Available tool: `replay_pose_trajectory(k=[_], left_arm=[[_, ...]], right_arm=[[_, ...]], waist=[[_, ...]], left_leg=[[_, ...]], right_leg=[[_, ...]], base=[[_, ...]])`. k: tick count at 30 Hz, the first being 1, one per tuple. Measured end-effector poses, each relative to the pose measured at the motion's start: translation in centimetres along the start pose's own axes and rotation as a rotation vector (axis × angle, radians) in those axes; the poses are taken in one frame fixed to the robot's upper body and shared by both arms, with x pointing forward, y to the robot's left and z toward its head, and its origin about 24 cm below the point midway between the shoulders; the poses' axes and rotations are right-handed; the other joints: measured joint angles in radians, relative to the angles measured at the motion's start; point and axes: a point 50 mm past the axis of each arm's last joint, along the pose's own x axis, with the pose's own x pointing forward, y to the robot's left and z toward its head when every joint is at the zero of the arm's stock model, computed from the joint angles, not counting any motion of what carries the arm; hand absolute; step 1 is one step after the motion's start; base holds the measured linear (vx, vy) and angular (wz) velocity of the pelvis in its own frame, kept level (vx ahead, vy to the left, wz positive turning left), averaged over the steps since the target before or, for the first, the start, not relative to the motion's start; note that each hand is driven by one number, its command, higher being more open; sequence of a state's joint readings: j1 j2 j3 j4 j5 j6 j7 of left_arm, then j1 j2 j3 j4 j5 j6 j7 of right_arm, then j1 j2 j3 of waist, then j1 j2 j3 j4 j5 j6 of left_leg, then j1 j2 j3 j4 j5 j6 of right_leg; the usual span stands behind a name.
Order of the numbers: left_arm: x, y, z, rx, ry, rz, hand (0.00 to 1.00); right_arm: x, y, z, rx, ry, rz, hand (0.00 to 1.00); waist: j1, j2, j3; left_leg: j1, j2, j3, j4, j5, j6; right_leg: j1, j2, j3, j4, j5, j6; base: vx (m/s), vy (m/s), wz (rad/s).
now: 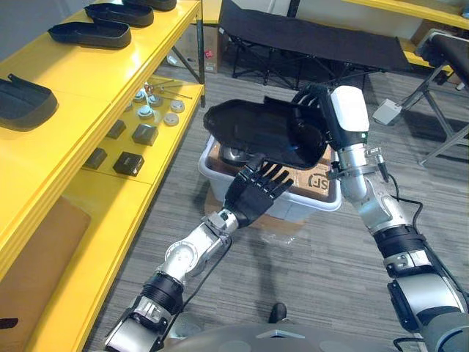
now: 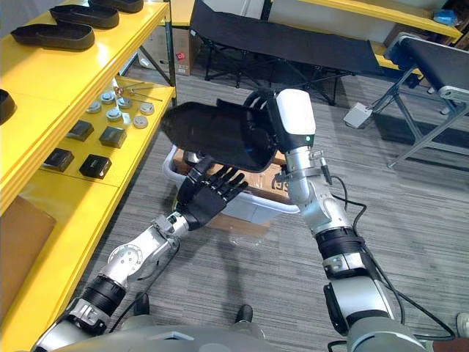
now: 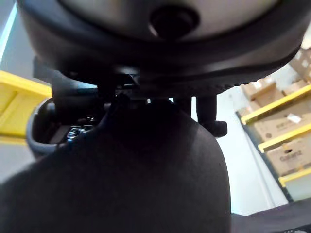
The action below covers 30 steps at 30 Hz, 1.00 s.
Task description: Walk over and take three plastic housings, then place them on the shelf
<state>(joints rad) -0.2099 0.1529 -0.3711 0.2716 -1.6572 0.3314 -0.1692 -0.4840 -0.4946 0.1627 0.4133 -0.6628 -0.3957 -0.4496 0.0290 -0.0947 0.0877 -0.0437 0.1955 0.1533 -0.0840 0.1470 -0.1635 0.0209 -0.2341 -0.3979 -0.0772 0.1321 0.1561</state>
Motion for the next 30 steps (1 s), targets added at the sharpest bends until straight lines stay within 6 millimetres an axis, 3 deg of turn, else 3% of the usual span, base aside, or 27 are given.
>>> replay_pose_trajectory(k=[7, 11, 12, 17, 22, 26, 30], left_arm=[[0.4, -0.5, 1.1, -0.017, -0.052, 0.01, 1.0], [0.4, -0.3, 1.4, -0.017, -0.091, 0.047, 1.0], [0.4, -0.3, 1.4, -0.026, -0.108, 0.053, 0.0], [0.3, 0.6, 1.6, -0.066, -0.143, 0.093, 0.0], [0.1, 1.3, 1.1, 0.032, -0.1, 0.108, 0.0], [0.0, 1.5, 1.3, 0.072, -0.114, 0.117, 0.0], [0.1, 1.4, 1.3, 0.113, -0.13, 0.106, 0.0]], right_arm=[[-1.7, 2.2, 1.4, 0.065, -0.045, 0.052, 0.0], [-2.2, 2.5, 2.0, 0.089, -0.064, 0.051, 0.0], [-2.4, 2.5, 2.0, 0.094, -0.067, 0.053, 0.0], [-4.4, 3.5, 2.1, 0.142, -0.028, 0.045, 0.0], [-5.5, 3.9, 2.0, 0.131, -0.023, 0.037, 0.0], [-6.2, 3.8, 4.2, 0.206, -0.102, -0.035, 0.0], [-6.6, 4.2, 4.7, 0.219, -0.091, -0.06, 0.0]], waist=[[0.002, 0.001, -0.003], [0.001, 0.001, -0.004], [0.001, 0.003, -0.006], [0.002, 0.009, -0.032], [-0.001, 0.021, -0.042], [-0.008, 0.023, -0.045], [-0.005, 0.023, -0.052]], left_leg=[[-0.001, -0.011, -0.003, 0.0, -0.001, 0.004], [-0.001, -0.012, -0.008, 0.0, -0.001, 0.004], [-0.001, -0.012, -0.01, 0.0, -0.002, 0.004], [0.0, -0.012, -0.013, 0.0, -0.003, 0.002], [0.001, -0.012, -0.014, 0.0, -0.011, -0.007], [0.002, -0.011, -0.012, 0.0, -0.012, -0.007], [0.002, -0.012, -0.011, 0.0, -0.012, -0.006]], right_leg=[[0.003, -0.01, -0.003, -0.001, 0.001, 0.003], [0.005, -0.011, -0.005, -0.001, 0.002, 0.003], [0.006, -0.011, -0.007, -0.001, 0.002, 0.003], [0.009, -0.011, -0.01, -0.001, 0.002, 0.003], [0.003, -0.011, -0.009, -0.001, 0.002, 0.003], [0.0, -0.011, -0.007, -0.001, 0.002, 0.003], [0.0, -0.011, -0.007, -0.002, 0.001, 0.003]], base=[[0.0, 0.002, 0.01], [-0.01, -0.001, 0.01], [-0.02, -0.002, 0.05], [-0.01, -0.001, 0.02], [0.0, 0.0, 0.0], [0.0, 0.0, -0.03], [0.0, 0.0, 0.0]])
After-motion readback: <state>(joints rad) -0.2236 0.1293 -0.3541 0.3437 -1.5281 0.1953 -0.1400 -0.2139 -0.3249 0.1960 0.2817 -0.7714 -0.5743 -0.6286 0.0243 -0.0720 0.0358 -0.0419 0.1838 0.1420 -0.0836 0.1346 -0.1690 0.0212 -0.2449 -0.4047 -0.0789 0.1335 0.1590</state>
